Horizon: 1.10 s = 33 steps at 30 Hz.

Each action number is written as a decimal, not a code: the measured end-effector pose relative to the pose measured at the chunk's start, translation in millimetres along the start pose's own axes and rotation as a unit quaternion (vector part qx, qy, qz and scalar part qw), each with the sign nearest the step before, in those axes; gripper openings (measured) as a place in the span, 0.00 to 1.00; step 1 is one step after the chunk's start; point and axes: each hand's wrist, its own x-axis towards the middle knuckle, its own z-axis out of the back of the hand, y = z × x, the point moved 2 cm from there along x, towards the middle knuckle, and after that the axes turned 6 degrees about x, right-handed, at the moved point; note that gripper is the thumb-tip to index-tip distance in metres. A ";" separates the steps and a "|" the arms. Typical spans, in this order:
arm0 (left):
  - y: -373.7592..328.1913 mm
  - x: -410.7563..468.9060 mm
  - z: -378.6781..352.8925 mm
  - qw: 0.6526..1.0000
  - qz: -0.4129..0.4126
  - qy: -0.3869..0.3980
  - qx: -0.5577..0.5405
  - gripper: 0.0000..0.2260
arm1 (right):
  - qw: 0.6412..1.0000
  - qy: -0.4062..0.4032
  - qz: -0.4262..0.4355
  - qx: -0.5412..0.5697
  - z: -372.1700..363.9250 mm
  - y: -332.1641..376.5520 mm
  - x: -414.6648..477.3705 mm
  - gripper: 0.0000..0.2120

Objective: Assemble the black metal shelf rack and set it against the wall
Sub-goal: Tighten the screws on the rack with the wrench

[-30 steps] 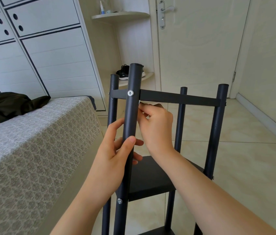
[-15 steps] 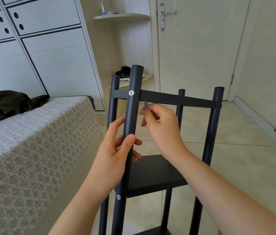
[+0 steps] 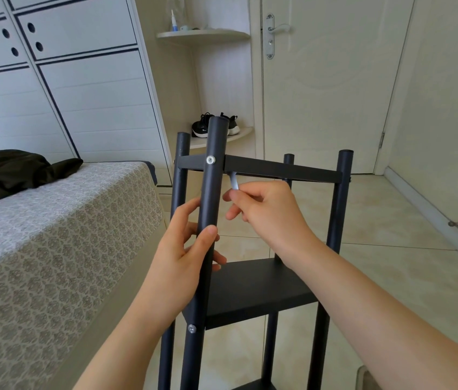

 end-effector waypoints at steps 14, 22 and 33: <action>-1.2 2.9 -3.0 0.999 -0.026 -0.020 0.025 0.18 | 0.997 -0.050 0.055 -0.013 -18.2 -2.8 8.3 0.12; -1.2 3.5 1.3 1.000 -0.015 -0.008 -0.005 0.18 | 0.990 -0.087 0.107 -0.029 -32.3 -8.2 9.7 0.11; 0.5 5.6 4.3 1.000 -0.011 0.002 -0.002 0.18 | 0.978 -0.148 0.147 -0.007 -49.3 -19.2 20.4 0.12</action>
